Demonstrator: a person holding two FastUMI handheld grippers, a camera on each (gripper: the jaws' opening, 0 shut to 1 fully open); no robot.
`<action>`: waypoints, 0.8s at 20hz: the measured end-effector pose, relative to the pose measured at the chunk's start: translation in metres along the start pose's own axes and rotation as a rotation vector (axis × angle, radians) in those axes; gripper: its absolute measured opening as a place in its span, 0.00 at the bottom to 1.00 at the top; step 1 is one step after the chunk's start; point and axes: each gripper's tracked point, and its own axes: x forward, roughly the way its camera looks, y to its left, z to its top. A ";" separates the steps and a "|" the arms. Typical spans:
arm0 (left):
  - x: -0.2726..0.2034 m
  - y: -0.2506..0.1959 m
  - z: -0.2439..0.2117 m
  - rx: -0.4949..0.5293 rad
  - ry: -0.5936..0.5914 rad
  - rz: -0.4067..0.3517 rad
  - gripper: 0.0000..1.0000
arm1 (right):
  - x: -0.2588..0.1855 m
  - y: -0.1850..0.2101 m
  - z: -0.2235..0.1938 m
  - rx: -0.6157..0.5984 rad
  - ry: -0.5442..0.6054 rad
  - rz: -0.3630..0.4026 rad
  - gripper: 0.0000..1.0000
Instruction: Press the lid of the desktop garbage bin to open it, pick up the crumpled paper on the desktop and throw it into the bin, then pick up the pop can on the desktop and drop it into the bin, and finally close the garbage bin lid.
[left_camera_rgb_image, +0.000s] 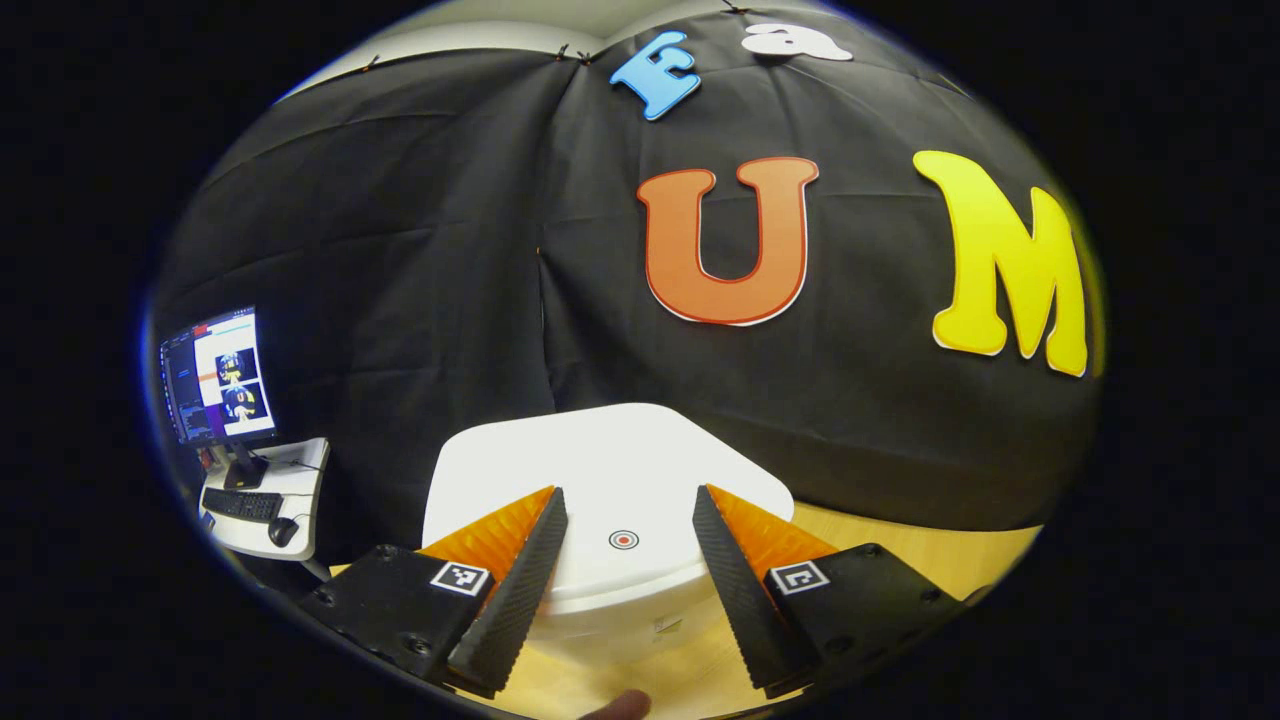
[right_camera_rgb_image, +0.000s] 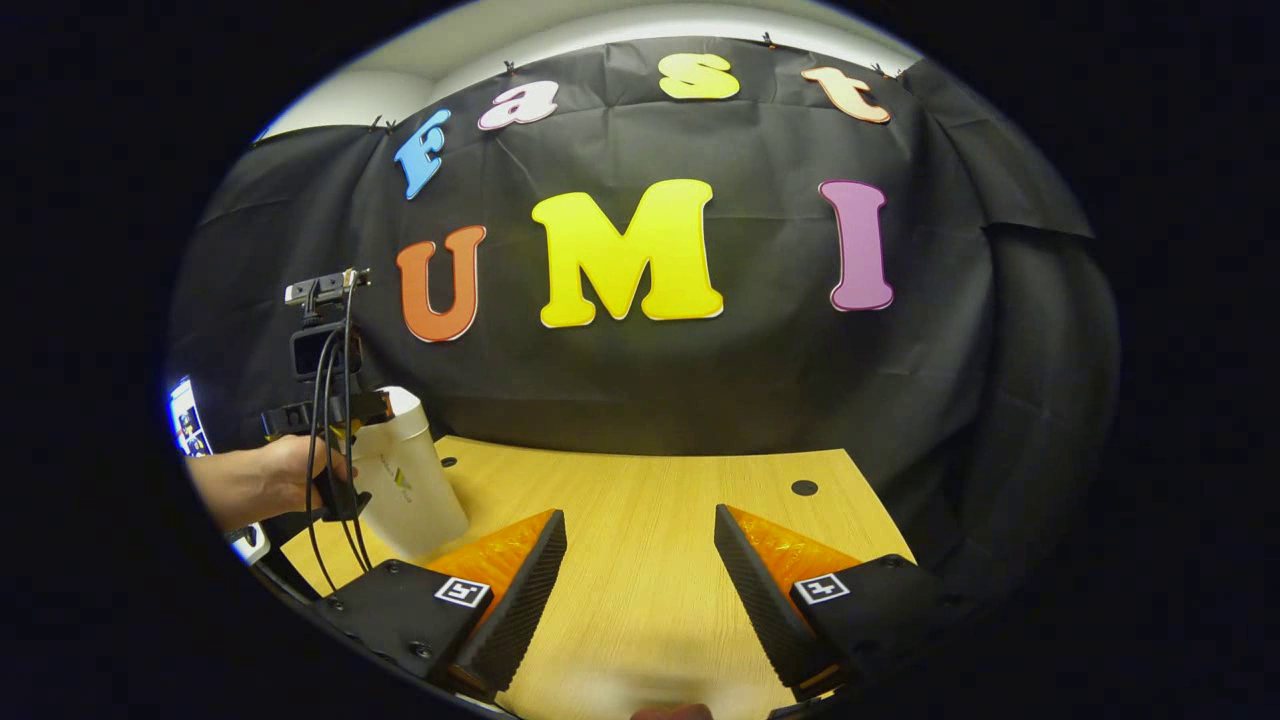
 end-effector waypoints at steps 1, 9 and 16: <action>-0.001 -0.001 -0.002 0.013 -0.007 -0.019 0.86 | 0.000 0.001 0.004 -0.008 -0.016 -0.010 0.94; -0.024 -0.018 0.015 -0.040 -0.047 -0.301 0.93 | -0.006 0.023 0.048 -0.071 -0.150 -0.068 0.94; -0.106 -0.034 0.072 0.030 -0.200 -0.567 0.92 | -0.014 0.051 0.095 -0.075 -0.272 -0.109 0.94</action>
